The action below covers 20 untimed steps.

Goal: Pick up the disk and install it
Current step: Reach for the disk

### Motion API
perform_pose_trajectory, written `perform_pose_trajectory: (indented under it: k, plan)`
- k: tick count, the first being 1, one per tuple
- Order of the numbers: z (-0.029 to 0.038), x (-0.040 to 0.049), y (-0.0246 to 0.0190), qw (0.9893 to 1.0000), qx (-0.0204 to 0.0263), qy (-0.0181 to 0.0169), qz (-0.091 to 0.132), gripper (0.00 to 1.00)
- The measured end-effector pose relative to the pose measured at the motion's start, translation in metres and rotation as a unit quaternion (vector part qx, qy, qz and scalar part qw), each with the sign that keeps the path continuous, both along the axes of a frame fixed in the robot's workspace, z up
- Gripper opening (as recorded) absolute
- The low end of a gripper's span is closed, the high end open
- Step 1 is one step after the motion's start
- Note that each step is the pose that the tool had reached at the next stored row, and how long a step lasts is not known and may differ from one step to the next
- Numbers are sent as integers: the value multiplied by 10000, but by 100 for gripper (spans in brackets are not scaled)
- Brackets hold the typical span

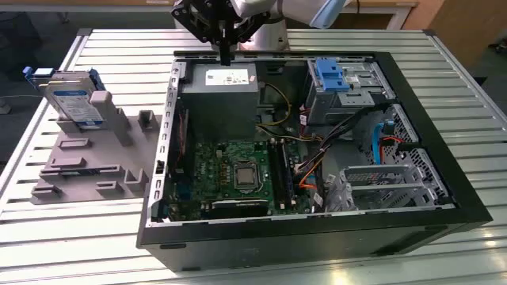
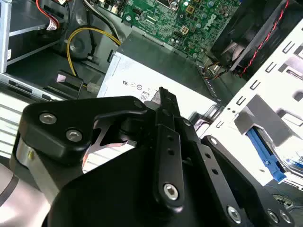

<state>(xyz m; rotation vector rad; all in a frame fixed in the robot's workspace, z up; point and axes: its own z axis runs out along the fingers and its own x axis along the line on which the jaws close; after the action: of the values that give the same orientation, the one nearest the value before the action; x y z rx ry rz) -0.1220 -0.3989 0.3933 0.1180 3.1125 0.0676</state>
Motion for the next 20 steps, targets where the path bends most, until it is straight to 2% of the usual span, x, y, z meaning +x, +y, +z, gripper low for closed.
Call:
perform_pose_trajectory:
  k: [10, 16, 20]
  plan:
    - [0, -4, 0, 10000, 0, 0, 0, 11]
    - [0, -80, 0, 10000, 0, 0, 0, 11]
    - [0, -83, 0, 10000, 0, 0, 0, 11]
